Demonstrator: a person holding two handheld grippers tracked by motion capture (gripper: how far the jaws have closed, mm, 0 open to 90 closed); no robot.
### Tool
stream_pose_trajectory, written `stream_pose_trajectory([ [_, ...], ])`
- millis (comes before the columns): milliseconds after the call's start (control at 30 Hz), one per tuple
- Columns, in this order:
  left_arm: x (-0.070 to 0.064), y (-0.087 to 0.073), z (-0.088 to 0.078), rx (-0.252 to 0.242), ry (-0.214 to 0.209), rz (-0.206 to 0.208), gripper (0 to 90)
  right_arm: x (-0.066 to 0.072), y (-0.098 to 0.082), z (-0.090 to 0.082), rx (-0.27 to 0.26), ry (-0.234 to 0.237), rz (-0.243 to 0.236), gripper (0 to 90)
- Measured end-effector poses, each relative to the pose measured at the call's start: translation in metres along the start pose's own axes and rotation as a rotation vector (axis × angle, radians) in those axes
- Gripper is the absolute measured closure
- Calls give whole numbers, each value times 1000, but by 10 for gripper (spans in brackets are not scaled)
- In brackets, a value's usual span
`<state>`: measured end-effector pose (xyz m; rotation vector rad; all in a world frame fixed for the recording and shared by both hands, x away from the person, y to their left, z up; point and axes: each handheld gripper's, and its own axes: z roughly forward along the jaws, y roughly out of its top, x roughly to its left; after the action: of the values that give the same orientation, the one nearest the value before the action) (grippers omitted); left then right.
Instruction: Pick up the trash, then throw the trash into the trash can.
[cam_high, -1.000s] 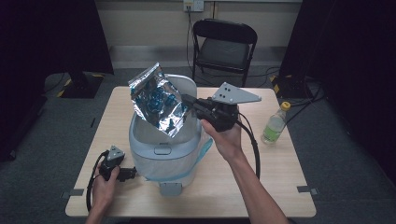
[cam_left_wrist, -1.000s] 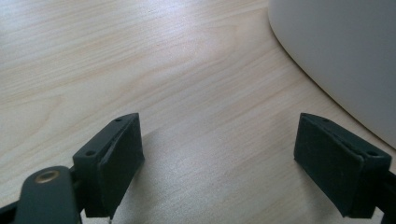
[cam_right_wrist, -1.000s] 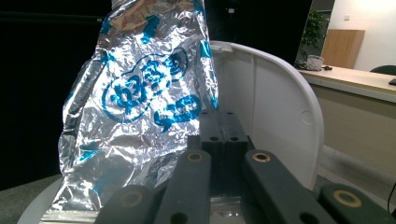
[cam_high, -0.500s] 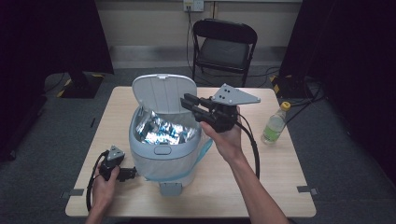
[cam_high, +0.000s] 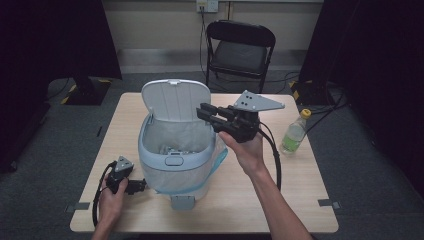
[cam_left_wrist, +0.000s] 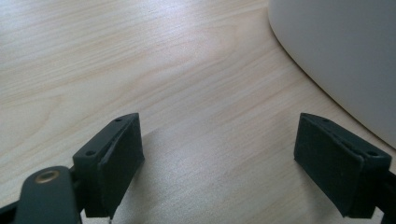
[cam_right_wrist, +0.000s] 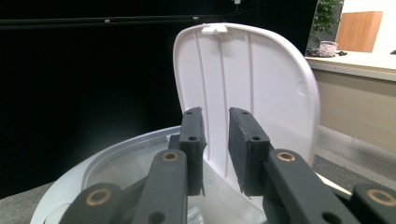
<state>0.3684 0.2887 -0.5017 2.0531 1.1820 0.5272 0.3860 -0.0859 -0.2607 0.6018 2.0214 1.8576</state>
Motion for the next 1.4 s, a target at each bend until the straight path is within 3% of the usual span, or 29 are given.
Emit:
stream_pose_trajectory([
  [333, 0, 0, 0, 0, 0, 0, 150, -11, -7, -13, 13, -28, 19, 716],
  [433, 0, 0, 0, 1, 0, 2, 149, -13, -10, -18, 27, -42, 6, 707],
  [1033, 0, 0, 0, 0, 0, 0, 149, -40, -35, -44, 55, -133, 72, 631],
  [1200, 0, 0, 0, 0, 0, 2, 149, -48, -45, -51, 76, -190, 78, 561],
  [1400, 0, 0, 0, 0, 0, 1, 149, -64, -67, -61, 118, -244, 121, 507],
])
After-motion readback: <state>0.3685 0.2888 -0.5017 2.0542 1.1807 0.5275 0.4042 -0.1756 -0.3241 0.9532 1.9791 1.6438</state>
